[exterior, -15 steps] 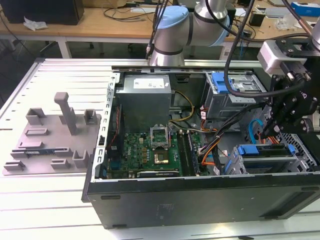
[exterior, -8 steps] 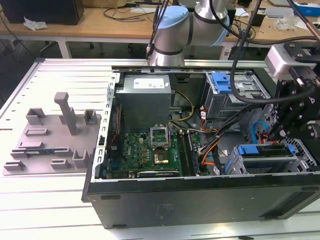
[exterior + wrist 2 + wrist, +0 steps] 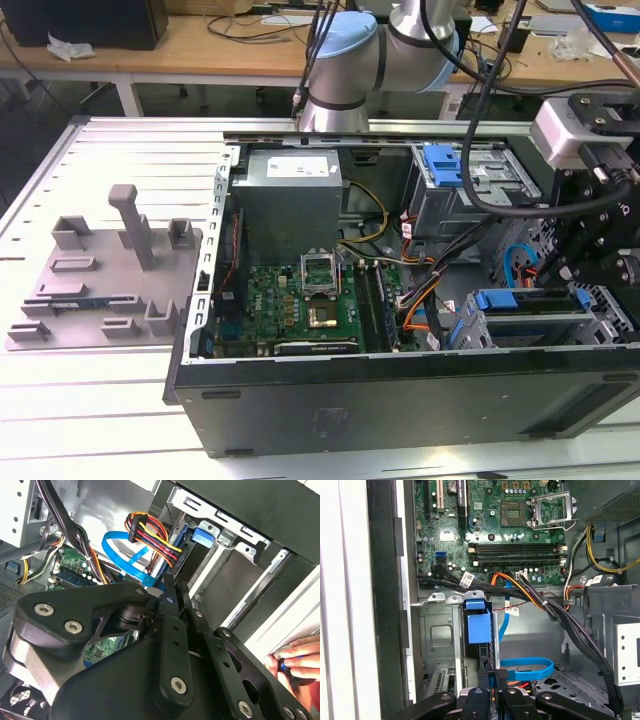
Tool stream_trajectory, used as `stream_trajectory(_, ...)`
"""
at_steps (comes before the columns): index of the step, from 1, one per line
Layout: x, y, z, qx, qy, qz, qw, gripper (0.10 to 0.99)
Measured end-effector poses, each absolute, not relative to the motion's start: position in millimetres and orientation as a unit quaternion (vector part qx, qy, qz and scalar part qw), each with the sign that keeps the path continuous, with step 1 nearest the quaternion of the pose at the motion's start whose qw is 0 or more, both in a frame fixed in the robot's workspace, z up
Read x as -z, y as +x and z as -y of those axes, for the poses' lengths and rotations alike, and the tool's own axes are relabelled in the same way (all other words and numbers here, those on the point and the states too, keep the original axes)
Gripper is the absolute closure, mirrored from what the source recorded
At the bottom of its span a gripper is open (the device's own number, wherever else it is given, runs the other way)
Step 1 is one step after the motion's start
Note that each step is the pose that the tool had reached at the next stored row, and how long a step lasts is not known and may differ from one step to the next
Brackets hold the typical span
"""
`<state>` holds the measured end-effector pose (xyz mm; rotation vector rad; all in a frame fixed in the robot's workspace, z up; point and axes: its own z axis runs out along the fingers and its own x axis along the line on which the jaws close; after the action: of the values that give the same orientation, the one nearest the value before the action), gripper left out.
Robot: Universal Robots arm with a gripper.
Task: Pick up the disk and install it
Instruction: 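Insert the second disk wire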
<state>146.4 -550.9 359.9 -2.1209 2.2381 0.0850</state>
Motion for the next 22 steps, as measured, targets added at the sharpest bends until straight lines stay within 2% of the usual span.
stream_trajectory(22,-350.2,146.4,556.3,-0.036,-0.685,-0.726,0.037,0.925)
